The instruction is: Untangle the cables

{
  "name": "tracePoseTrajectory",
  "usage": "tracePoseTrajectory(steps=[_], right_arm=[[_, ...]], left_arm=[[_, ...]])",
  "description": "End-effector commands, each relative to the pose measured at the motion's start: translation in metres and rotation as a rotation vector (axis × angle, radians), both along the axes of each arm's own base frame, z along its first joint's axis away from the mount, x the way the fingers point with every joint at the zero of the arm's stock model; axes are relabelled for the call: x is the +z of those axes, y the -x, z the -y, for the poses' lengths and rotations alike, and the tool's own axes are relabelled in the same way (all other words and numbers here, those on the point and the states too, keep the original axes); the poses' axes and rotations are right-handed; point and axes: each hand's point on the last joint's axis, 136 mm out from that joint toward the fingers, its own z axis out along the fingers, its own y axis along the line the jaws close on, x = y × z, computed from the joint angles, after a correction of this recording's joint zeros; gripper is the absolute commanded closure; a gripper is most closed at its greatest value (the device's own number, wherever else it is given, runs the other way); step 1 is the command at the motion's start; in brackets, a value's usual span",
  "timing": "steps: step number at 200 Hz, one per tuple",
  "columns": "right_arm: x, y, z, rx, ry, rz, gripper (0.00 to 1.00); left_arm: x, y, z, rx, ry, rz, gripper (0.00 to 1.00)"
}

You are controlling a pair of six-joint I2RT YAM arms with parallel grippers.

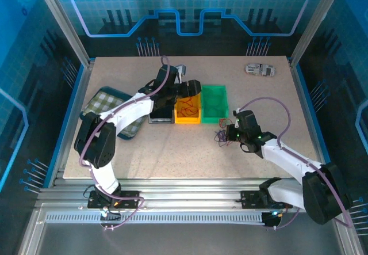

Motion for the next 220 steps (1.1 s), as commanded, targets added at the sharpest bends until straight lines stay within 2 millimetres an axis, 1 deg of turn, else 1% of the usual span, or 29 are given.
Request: tracePoseTrajectory(steps=[1, 19, 45, 52, 54, 55, 72, 88, 104, 113, 137, 150, 167, 184, 206, 220], right_arm=[[0.020, -0.009, -0.001, 0.011, 0.016, 0.060, 1.00], [0.032, -0.012, -0.011, 0.075, -0.004, 0.094, 1.00], [0.062, -0.019, -0.029, 0.176, -0.062, 0.180, 1.00], [0.070, -0.021, -0.033, 0.191, -0.081, 0.200, 1.00], [0.073, -0.021, -0.034, 0.195, -0.086, 0.205, 1.00], [0.074, -0.021, -0.035, 0.196, -0.088, 0.206, 1.00], [0.089, -0.024, -0.043, 0.230, -0.132, 0.237, 1.00], [0.099, -0.025, -0.050, 0.249, -0.187, 0.234, 1.00], [0.100, -0.026, -0.055, 0.260, -0.223, 0.204, 1.00], [0.103, -0.026, -0.060, 0.282, -0.245, 0.192, 1.00], [0.102, -0.024, -0.075, 0.330, -0.315, 0.126, 1.00], [0.101, -0.021, -0.083, 0.358, -0.357, 0.089, 1.00], [0.096, -0.019, -0.089, 0.361, -0.402, 0.036, 1.00], [0.094, -0.017, -0.094, 0.361, -0.444, -0.003, 1.00], [0.095, -0.018, -0.093, 0.330, -0.488, -0.031, 1.00], [0.100, -0.020, -0.092, 0.322, -0.519, -0.037, 1.00]], left_arm=[[0.037, 0.008, 0.002, -0.026, 0.009, 0.086, 0.25], [0.023, 0.025, 0.001, -0.079, -0.016, 0.055, 0.25], [0.001, 0.063, 0.004, -0.225, -0.038, 0.036, 0.25], [0.000, 0.072, 0.004, -0.254, -0.044, 0.035, 0.25], [-0.004, 0.075, 0.004, -0.262, -0.052, 0.028, 0.25], [-0.003, 0.076, 0.003, -0.263, -0.052, 0.031, 0.25], [-0.012, 0.094, 0.000, -0.306, -0.059, 0.009, 0.25], [-0.015, 0.106, 0.000, -0.347, -0.055, 0.005, 0.25], [-0.022, 0.119, 0.003, -0.399, -0.076, 0.000, 0.25], [-0.025, 0.126, 0.007, -0.437, -0.094, 0.001, 0.25], [-0.033, 0.142, 0.019, -0.522, -0.128, 0.023, 0.24], [-0.038, 0.146, 0.022, -0.547, -0.152, 0.043, 0.23], [-0.042, 0.151, 0.029, -0.590, -0.187, 0.089, 0.23], [-0.052, 0.156, 0.036, -0.620, -0.217, 0.117, 0.23], [-0.065, 0.162, 0.047, -0.651, -0.241, 0.150, 0.22], [-0.074, 0.164, 0.055, -0.661, -0.283, 0.180, 0.21]])
